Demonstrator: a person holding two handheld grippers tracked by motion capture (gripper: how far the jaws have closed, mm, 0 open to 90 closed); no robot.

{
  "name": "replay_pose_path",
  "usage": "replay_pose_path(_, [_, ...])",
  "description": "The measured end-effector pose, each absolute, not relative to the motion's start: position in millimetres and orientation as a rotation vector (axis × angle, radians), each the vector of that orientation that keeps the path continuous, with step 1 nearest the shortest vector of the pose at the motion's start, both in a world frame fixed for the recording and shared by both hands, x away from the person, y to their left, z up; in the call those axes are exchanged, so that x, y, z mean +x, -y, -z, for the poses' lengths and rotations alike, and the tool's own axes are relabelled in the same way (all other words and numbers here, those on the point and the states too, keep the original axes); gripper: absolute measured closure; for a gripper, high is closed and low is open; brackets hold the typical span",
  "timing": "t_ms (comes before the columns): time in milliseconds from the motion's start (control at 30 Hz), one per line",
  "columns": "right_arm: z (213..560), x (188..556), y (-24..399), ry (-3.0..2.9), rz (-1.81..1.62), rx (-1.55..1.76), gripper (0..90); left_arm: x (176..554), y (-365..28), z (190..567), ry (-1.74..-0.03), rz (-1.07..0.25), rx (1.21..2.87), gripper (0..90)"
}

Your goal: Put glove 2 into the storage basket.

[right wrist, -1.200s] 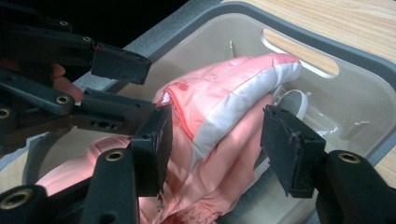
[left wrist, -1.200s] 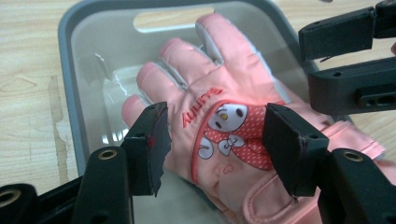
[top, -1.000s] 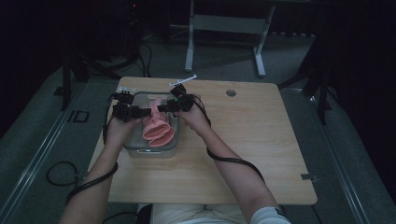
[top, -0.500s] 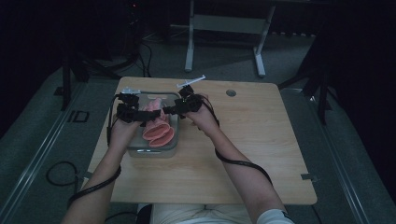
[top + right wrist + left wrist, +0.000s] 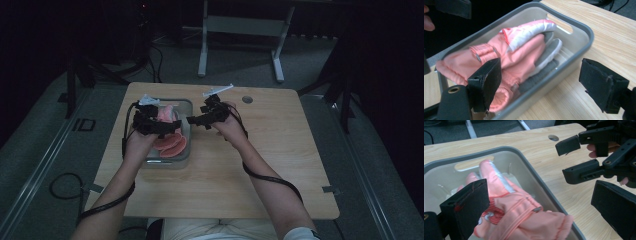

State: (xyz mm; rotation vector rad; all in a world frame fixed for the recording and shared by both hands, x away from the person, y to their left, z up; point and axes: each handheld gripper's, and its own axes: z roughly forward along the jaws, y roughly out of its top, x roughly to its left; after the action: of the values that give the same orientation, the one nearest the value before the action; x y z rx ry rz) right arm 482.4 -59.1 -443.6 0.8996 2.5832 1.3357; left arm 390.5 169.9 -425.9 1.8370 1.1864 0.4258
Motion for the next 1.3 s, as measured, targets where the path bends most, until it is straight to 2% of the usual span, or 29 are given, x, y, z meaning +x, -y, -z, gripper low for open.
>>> replay_pose_path(833, [453.5,464.9,112.4,-2.530,-1.283,0.906,18.0,352.5,-94.0,416.0,-0.937,-0.389,1.921,1.5])
replay_pose_path(1300, [477.9,455.1,139.1,-2.526,-1.254,0.944,17.8,342.3,-49.9,444.5,-0.848,-0.344,2.033,1.5])
